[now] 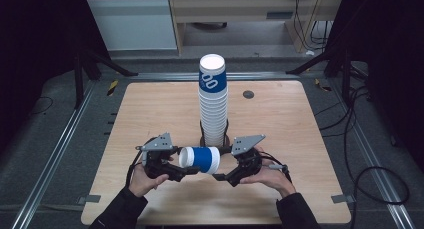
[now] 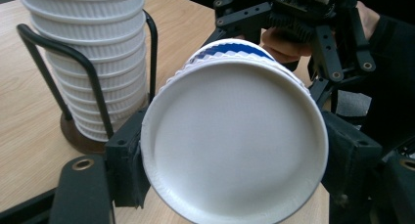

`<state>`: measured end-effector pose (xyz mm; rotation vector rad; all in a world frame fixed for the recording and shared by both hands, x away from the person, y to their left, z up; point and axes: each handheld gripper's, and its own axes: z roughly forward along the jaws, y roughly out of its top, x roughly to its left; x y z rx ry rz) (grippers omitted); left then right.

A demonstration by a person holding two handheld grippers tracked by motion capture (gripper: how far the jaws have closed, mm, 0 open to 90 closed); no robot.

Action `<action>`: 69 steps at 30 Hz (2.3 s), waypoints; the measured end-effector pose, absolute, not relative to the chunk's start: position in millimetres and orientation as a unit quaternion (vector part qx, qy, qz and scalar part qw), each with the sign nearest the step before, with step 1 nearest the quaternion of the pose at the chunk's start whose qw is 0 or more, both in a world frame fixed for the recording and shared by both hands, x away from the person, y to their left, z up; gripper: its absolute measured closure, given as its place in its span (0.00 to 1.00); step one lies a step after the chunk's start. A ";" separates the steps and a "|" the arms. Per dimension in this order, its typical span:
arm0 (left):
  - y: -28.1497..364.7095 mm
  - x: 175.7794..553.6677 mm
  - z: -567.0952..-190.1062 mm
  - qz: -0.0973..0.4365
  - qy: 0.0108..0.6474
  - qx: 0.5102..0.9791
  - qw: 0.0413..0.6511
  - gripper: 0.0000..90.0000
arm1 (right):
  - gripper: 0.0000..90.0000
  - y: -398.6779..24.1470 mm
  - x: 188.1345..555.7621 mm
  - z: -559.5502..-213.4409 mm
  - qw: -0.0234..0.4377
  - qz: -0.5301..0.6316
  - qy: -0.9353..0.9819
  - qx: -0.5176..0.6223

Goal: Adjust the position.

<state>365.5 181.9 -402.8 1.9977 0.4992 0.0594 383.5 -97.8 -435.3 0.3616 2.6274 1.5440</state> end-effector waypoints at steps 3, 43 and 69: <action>179.4 365.0 -403.7 0.016 0.202 0.832 0.516 0.28 | 0.11 -94.8 383.4 -437.8 0.027 0.505 0.855 0.113; 174.2 363.0 -403.4 -0.010 0.186 0.841 0.508 0.20 | 0.17 -90.6 382.5 -441.1 -0.012 0.514 0.853 0.089; 164.8 366.2 -419.2 -0.020 0.166 0.905 0.391 0.15 | 0.17 -89.1 379.1 -443.2 0.021 0.448 0.891 0.066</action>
